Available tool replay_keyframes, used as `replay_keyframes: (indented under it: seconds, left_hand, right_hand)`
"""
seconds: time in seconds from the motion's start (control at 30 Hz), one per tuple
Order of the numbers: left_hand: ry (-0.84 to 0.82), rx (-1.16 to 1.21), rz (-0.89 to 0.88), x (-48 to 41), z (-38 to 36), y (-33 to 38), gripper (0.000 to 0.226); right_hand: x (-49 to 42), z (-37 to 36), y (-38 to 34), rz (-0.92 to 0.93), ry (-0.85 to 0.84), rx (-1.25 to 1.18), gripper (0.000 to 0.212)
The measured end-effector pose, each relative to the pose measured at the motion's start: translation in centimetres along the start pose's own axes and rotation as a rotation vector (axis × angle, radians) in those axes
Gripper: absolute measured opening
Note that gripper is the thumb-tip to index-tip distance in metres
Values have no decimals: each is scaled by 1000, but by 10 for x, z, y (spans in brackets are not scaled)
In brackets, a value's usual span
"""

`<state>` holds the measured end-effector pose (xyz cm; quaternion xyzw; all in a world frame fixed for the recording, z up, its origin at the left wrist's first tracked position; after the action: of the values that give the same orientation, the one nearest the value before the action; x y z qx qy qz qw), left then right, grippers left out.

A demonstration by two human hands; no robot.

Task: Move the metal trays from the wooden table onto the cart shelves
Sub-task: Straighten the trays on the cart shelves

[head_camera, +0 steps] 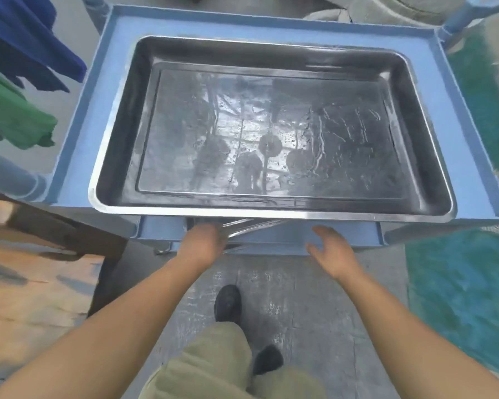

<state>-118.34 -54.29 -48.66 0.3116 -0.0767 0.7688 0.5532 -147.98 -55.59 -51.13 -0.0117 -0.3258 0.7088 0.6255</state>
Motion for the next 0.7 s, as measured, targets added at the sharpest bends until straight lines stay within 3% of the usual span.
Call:
replay_keyframes:
  seconds: [0.2, 0.3, 0.37, 0.5, 0.63, 0.7]
  left_hand:
    - [15, -117, 46, -72, -31, -6, 32]
    - [225, -291, 3, -104, -46, -2, 31]
    - [309, -273, -2, -129, -60, -1, 38]
    - [297, -180, -24, -179, -90, 7, 69]
    - [408, -175, -25, -202, -108, 17, 83]
    - [381, -200, 36, -210, -121, 18, 91]
  right_hand:
    - [-76, -27, 26, -47, 16, 82, 54]
    - [-115, -43, 46, -26, 23, 64, 49]
    - [-144, -48, 57, 6, 46, 125, 48]
    - [-190, -42, 75, 143, 261, 186, 56]
    - [-226, -46, 105, 180, 268, 221, 68]
    - [-239, -50, 115, 178, 257, 293, 71]
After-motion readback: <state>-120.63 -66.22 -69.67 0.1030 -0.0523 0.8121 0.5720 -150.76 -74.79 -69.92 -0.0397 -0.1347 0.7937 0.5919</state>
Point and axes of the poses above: each hand's wrist, its own x-axis away from the middle knuckle, its own z-axis out of the back of the hand, y = z × x, the point moved 6 cm from there along -x, towards the middle knuckle, and after that the axes turned 10 degrees about z, right-handed, at the moved point
